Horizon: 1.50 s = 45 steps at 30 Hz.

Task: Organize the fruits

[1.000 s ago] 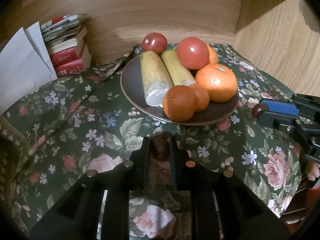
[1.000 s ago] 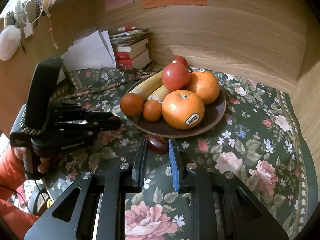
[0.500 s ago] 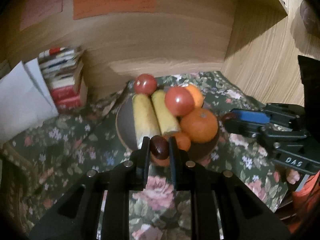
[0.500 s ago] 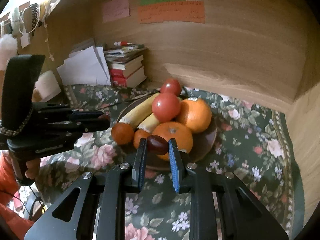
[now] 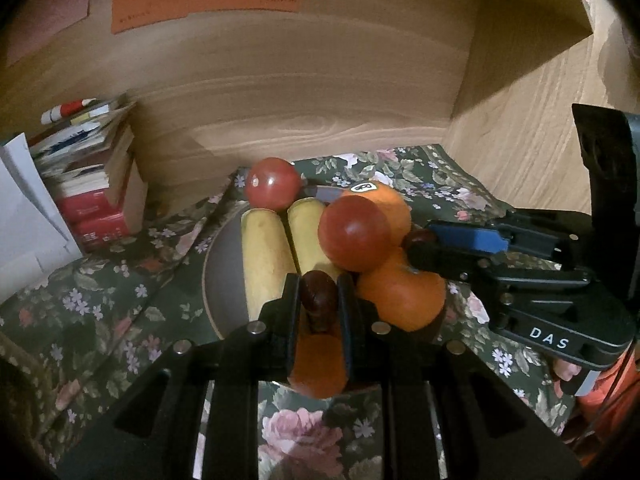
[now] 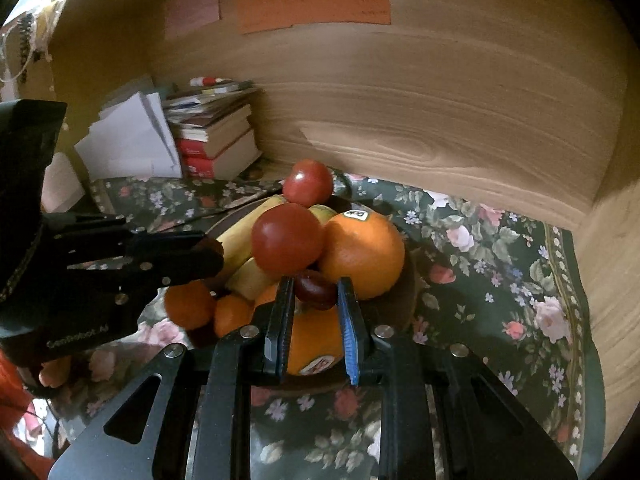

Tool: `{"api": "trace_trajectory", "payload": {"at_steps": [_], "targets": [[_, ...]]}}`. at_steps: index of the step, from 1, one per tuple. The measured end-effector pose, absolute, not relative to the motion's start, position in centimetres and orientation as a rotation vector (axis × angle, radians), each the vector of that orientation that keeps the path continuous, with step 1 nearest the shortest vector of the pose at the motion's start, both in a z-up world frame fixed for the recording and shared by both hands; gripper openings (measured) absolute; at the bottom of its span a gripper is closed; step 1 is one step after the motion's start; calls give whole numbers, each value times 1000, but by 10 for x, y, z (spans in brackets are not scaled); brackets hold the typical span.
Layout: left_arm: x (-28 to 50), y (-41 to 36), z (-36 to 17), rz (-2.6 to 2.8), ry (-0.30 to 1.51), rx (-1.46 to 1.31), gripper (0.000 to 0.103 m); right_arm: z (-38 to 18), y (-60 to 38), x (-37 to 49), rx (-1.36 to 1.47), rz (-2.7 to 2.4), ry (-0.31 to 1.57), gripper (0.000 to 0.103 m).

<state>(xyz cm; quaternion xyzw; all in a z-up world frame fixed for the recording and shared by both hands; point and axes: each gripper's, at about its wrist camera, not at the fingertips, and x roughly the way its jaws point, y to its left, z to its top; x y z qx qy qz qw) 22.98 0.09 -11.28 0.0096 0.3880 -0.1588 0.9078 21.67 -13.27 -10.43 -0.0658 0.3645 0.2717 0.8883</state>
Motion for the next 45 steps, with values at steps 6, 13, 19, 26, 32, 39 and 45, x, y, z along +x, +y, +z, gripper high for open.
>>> {"api": "trace_trajectory", "payload": {"at_steps": [6, 13, 19, 26, 32, 39, 45], "targets": [[237, 3, -121, -329, 819, 4, 18, -109, -130, 221, -154, 567, 755, 21], [234, 5, -121, -313, 800, 6, 40, -110, -134, 225, -142, 551, 760, 34], [221, 11, -108, -285, 760, -5, 40, -100, -138, 220, -121, 555, 737, 35], [188, 21, -64, -219, 611, -28, 40, -61, -155, 197, -75, 538, 622, 35], [146, 19, -23, -175, 459, -41, 40, -18, -175, 160, -32, 507, 477, 37], [78, 3, 15, -153, 288, -23, 51, 17, -191, 104, 13, 486, 314, 47], [38, 2, 30, -139, 220, -20, 65, 32, -191, 63, 17, 467, 224, 64]]}}
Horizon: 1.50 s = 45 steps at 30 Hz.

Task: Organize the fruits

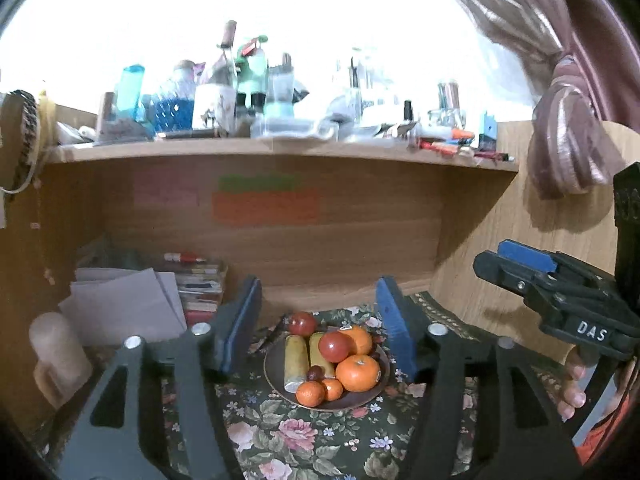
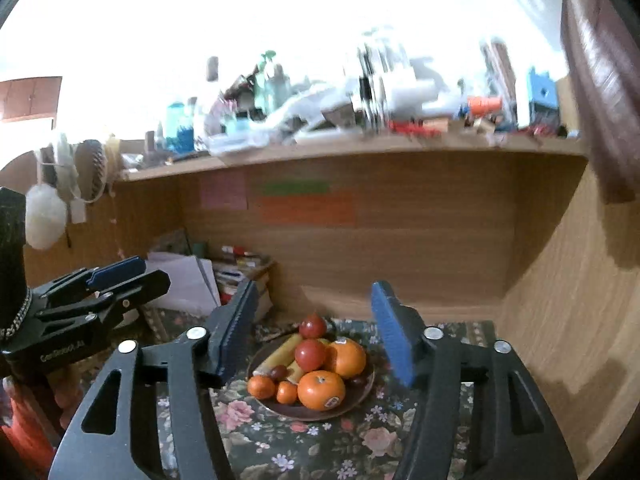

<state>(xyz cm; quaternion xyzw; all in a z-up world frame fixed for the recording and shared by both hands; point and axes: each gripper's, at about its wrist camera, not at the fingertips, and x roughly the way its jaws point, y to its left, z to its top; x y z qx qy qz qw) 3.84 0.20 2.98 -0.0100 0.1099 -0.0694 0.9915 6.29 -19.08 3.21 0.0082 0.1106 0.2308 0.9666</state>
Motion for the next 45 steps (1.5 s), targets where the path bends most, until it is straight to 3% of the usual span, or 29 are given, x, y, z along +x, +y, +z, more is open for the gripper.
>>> {"api": "trace_trajectory", "payload": {"at_steps": [5, 13, 45], "targets": [[18, 1, 33, -113, 188, -26, 88, 33, -187, 40, 1, 439, 179, 83], [0, -1, 33, -71, 151, -16, 101, 31, -187, 24, 4, 404, 151, 103], [3, 2, 32, -61, 149, -18, 103, 30, -186, 24, 15, 391, 151, 103]]}}
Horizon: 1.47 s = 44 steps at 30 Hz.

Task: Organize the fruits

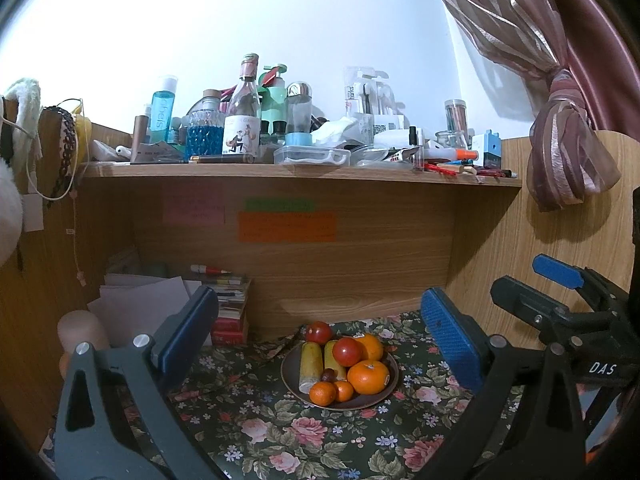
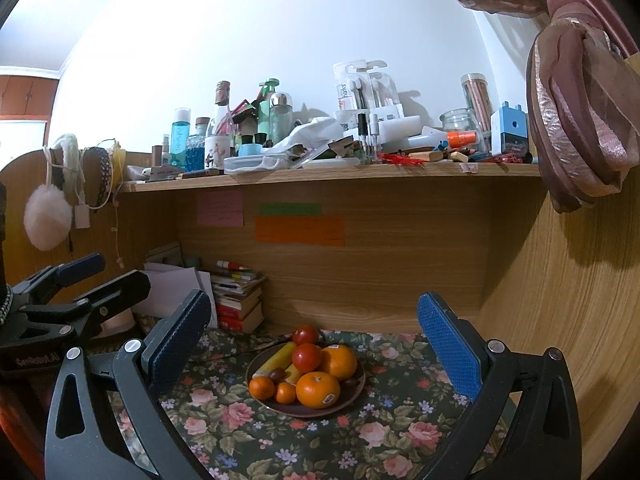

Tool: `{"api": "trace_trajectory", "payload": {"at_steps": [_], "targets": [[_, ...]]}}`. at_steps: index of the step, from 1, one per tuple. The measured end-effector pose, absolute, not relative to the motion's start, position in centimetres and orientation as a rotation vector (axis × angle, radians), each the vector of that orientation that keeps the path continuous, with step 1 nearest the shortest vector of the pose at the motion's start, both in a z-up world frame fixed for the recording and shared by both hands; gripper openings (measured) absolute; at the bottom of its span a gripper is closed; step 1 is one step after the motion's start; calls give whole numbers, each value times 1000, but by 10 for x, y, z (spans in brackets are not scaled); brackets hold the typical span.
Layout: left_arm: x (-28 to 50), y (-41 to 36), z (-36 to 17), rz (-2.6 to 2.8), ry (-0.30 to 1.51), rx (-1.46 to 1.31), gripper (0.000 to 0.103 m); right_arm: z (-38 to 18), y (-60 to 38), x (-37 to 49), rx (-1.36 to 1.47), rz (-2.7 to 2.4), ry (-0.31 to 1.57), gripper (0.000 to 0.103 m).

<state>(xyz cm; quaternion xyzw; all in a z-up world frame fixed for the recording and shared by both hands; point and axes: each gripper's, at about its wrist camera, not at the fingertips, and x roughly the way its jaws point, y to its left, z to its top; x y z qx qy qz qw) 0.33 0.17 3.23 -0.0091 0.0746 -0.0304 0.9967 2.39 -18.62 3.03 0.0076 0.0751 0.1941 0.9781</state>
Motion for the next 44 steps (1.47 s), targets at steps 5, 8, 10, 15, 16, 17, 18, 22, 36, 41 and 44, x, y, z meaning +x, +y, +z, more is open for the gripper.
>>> {"api": "trace_trajectory", "payload": {"at_steps": [5, 8, 10, 15, 16, 17, 18, 22, 36, 41, 44], "targets": [[5, 0, 32, -59, 150, -20, 103, 30, -186, 24, 18, 387, 148, 103], [4, 1, 32, -60, 150, -20, 103, 30, -186, 24, 16, 385, 150, 103], [5, 0, 32, -62, 150, -21, 103, 30, -186, 23, 18, 384, 151, 103], [7, -4, 33, -63, 148, -17, 103, 29, -186, 23, 20, 385, 151, 103], [6, -5, 33, -60, 147, -17, 103, 29, -186, 24, 19, 385, 151, 103], [5, -6, 33, -59, 146, -17, 103, 29, -186, 24, 19, 385, 151, 103], [5, -6, 33, -59, 146, -17, 103, 29, -186, 24, 20, 386, 151, 103], [5, -4, 33, -59, 147, -17, 103, 29, -186, 23, 21, 384, 150, 103], [6, -14, 30, -62, 163, -16, 103, 29, -184, 23, 27, 382, 157, 103], [9, -14, 28, -63, 175, -22, 103, 27, -183, 24, 28, 384, 164, 103], [12, -13, 27, -66, 184, -26, 103, 26, -182, 26, 28, 384, 168, 103]]}}
